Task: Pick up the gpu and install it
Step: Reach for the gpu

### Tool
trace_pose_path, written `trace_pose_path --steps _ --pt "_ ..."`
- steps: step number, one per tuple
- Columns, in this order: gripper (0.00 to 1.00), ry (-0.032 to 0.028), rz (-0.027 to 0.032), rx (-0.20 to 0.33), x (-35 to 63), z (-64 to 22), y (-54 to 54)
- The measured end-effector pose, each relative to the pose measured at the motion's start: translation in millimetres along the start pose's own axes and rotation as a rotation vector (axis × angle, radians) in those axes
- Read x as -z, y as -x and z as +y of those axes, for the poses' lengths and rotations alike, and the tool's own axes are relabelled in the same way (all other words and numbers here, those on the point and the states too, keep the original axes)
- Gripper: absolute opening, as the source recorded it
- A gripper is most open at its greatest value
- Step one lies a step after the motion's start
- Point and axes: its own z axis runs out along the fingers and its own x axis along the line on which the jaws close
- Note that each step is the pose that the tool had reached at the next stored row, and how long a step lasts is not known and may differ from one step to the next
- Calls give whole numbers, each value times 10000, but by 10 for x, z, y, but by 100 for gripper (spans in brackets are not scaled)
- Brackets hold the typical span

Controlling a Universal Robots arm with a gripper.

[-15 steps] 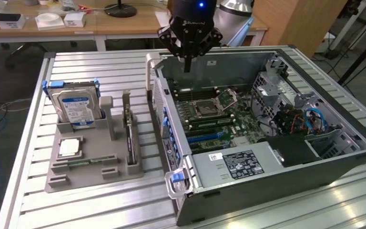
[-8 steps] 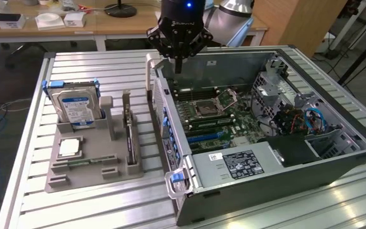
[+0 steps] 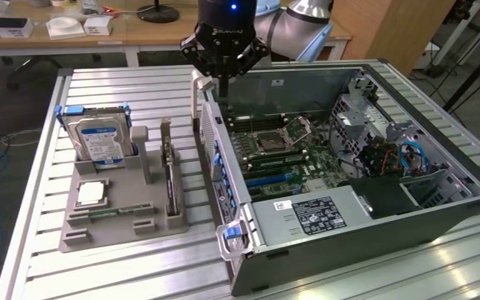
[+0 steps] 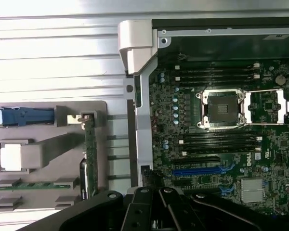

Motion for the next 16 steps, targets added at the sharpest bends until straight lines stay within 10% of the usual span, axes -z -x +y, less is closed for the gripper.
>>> trace_pose_path --steps 16 --pt "11 0 0 -1 -6 -26 -347"
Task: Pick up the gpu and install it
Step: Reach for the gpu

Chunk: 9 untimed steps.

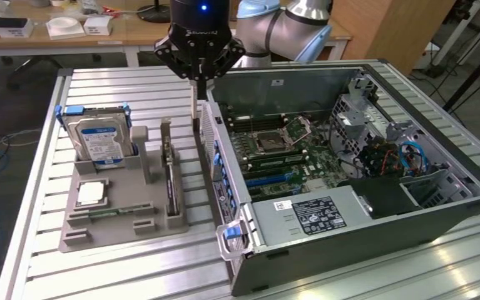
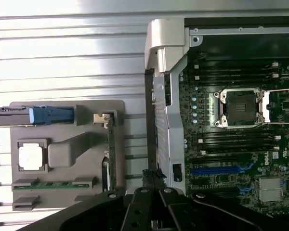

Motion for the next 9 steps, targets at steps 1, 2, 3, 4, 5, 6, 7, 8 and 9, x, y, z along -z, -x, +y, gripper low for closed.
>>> trace_pose_path --steps 1,2,3,4,5,6,7,8,9 --pt "11 0 0 1 0 -2 -20" --pt "11 0 0 1 -1 -3 -41" --pt "11 0 0 1 -1 -5 -63" --pt "11 0 0 1 -2 -7 -84" --pt "11 0 0 1 -2 -8 -104" --pt "11 0 -1 1 -3 -10 -126" --pt "11 0 0 0 -3 -11 -147" --pt "11 0 0 0 -3 -13 -167" --pt "11 0 0 0 -3 -14 -188"
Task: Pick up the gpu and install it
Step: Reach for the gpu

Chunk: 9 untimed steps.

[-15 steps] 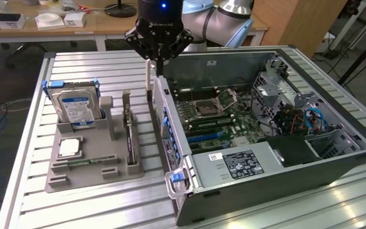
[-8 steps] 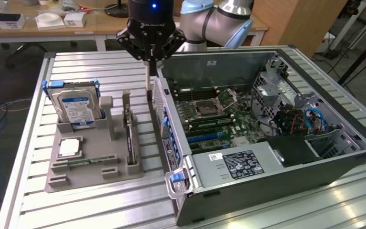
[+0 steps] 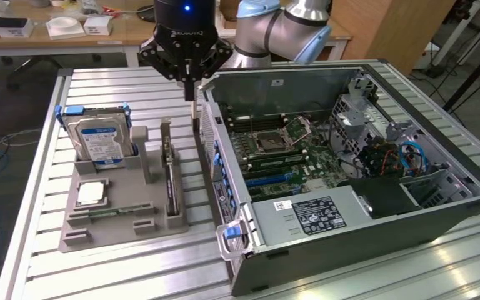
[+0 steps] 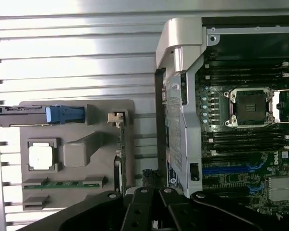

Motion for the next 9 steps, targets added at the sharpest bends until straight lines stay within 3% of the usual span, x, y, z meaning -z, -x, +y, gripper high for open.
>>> trace_pose_path --steps 9 --pt "11 1 0 0 -4 -14 -184"
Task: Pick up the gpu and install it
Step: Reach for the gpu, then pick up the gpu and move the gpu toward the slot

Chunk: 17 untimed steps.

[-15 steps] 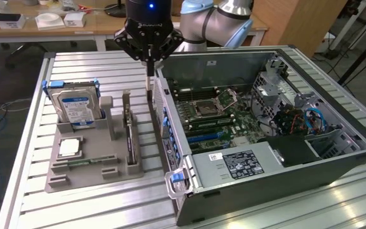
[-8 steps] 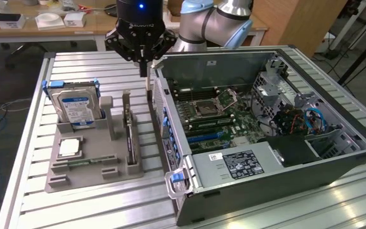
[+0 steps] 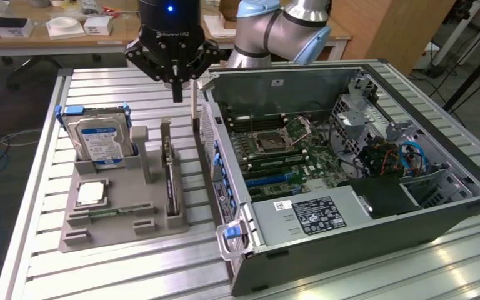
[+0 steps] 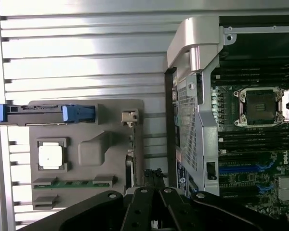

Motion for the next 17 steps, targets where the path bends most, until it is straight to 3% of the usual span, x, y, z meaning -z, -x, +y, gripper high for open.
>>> trace_pose_path --steps 9,17 --pt "11 -1 0 1 -2 -13 -168" --pt "11 0 0 0 -2 -16 -205"
